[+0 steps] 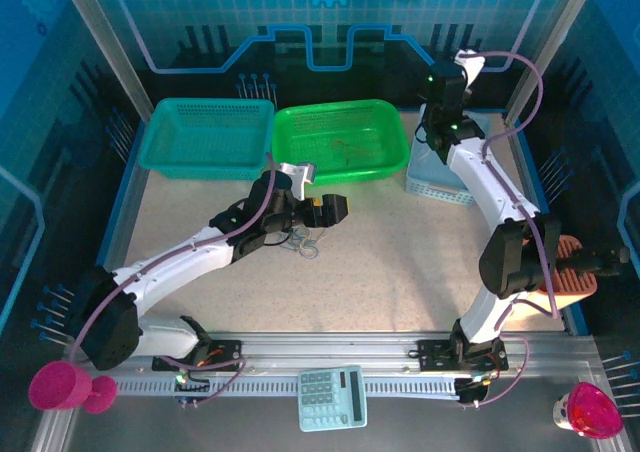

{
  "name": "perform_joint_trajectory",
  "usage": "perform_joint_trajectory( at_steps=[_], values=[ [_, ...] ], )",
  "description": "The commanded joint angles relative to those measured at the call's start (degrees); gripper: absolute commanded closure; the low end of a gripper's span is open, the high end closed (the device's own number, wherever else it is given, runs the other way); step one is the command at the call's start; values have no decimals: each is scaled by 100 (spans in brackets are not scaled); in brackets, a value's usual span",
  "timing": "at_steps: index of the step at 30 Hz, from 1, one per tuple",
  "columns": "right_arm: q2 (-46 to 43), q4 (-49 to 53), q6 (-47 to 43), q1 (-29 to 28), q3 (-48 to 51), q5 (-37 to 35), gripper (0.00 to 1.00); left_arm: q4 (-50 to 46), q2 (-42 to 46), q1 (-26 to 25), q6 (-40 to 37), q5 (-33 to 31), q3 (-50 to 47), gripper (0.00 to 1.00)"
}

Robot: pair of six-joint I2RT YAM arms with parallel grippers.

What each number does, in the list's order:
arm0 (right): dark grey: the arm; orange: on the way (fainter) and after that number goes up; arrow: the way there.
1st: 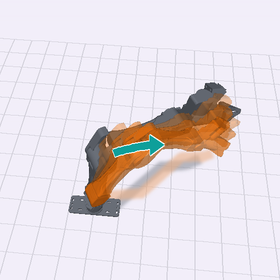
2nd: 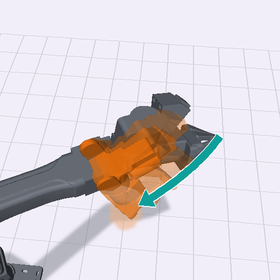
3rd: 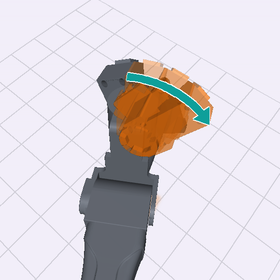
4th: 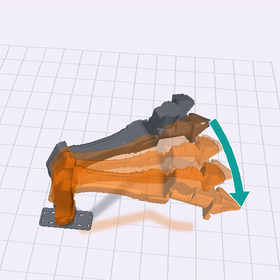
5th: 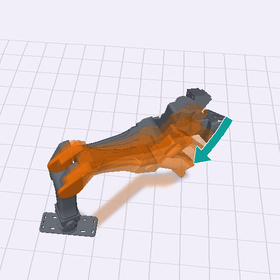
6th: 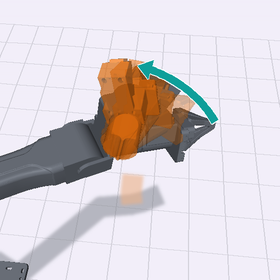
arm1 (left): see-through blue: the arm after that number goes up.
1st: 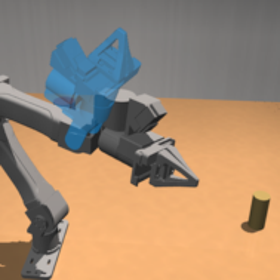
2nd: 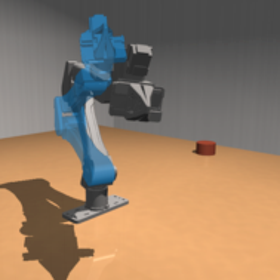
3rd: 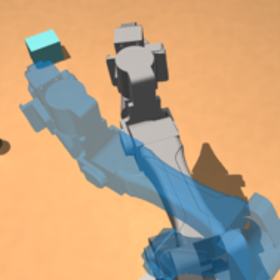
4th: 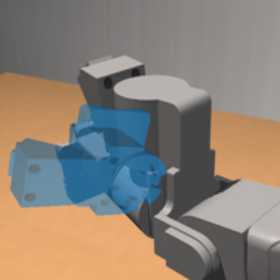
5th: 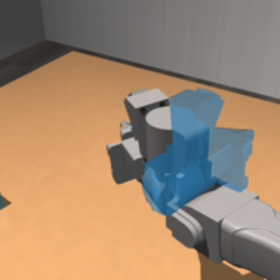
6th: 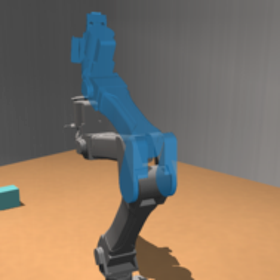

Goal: Untangle the cables

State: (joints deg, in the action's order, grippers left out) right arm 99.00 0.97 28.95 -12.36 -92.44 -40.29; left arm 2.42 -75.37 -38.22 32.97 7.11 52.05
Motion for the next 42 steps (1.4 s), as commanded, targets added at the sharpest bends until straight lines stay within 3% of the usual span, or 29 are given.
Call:
perform_joint_trajectory(
  at_steps=[1,10,21,23,29,31,35,42],
  values=[
    [-42,70,197,-36,125,-312,98,-24,119,-36,7,-42,112,1],
    [118,418,787,134,618,-317,98,-37,229,-34,43,-89,34,1],
    [455,1181,1822,638,974,171,97,-4,321,-34,93,-128,-47,1],
    [533,1361,1977,722,973,224,90,11,346,-36,115,-138,-62,1],
    [673,1494,2009,1012,983,1019,55,-21,443,-33,122,-191,-107,1],
    [624,1487,1823,1069,905,1383,47,-37,462,-35,122,-202,-114,1],
    [392,1272,1510,1123,859,2089,41,-44,469,-32,105,-248,-122,1],
    [-155,820,1252,1074,944,3413,40,-100,502,-31,80,-405,-156,1]
  ],
)
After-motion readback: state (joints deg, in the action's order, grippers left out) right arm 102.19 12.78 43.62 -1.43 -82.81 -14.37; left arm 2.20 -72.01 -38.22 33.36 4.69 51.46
